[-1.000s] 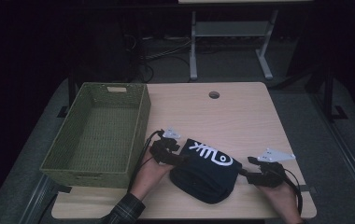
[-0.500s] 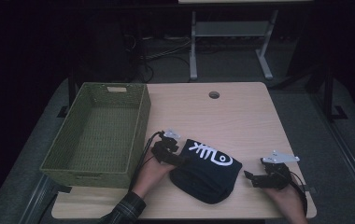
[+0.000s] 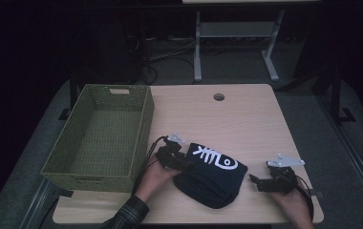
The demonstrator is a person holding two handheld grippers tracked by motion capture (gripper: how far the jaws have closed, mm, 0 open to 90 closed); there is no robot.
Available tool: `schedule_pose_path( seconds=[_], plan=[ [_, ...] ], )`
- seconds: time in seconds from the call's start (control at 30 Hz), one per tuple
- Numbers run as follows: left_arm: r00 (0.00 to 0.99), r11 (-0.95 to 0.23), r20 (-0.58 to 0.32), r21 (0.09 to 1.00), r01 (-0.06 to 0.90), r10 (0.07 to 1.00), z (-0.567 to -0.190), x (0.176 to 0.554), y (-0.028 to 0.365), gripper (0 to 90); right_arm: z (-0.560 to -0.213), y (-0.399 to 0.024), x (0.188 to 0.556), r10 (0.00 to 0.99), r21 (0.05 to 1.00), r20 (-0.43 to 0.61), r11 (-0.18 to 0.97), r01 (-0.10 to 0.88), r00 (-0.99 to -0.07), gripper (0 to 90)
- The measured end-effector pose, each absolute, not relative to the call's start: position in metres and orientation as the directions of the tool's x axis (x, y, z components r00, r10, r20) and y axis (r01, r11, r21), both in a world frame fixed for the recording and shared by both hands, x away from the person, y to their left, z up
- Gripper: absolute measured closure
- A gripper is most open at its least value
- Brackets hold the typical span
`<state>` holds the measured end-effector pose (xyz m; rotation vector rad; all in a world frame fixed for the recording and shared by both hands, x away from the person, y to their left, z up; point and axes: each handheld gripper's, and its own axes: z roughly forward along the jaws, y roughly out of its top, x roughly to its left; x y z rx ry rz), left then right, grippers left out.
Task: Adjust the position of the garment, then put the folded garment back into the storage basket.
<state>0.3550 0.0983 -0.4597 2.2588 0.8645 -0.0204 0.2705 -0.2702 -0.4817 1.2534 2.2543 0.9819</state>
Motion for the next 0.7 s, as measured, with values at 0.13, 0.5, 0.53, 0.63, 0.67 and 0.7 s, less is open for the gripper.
schedule_pose_path(
  seconds=[0.13,0.5,0.53,0.63,0.67,0.7],
  plan=[
    [0.779,-0.528,-0.260,0.610,0.591,0.570,-0.4597,0.3550,0.0979,44.3,-0.4819,-0.2707,0.2713,0.850,0.727,0.014,0.354,0.589,-0.527,13.7],
    [0.793,-0.546,-0.289,0.598,0.587,0.536,-0.4589,0.3548,0.0959,61.1,-0.4821,-0.2714,0.2725,0.851,0.722,0.026,0.347,0.599,-0.524,13.1],
    [0.794,-0.550,-0.289,0.595,0.586,0.535,-0.4584,0.3548,0.0953,62.6,-0.4822,-0.2714,0.2725,0.851,0.722,0.026,0.347,0.599,-0.524,13.1],
    [0.802,-0.562,-0.278,0.594,0.576,0.528,-0.4568,0.3540,0.0937,66.7,-0.4821,-0.2715,0.2725,0.851,0.722,0.027,0.346,0.599,-0.524,13.0],
    [0.806,-0.568,-0.273,0.593,0.571,0.525,-0.4557,0.3534,0.0928,68.2,-0.4822,-0.2715,0.2725,0.851,0.722,0.026,0.347,0.599,-0.525,13.1],
    [0.809,-0.575,-0.268,0.591,0.566,0.523,-0.4550,0.3534,0.0925,70.5,-0.4821,-0.2715,0.2726,0.851,0.722,0.027,0.346,0.599,-0.524,13.1]
  ],
)
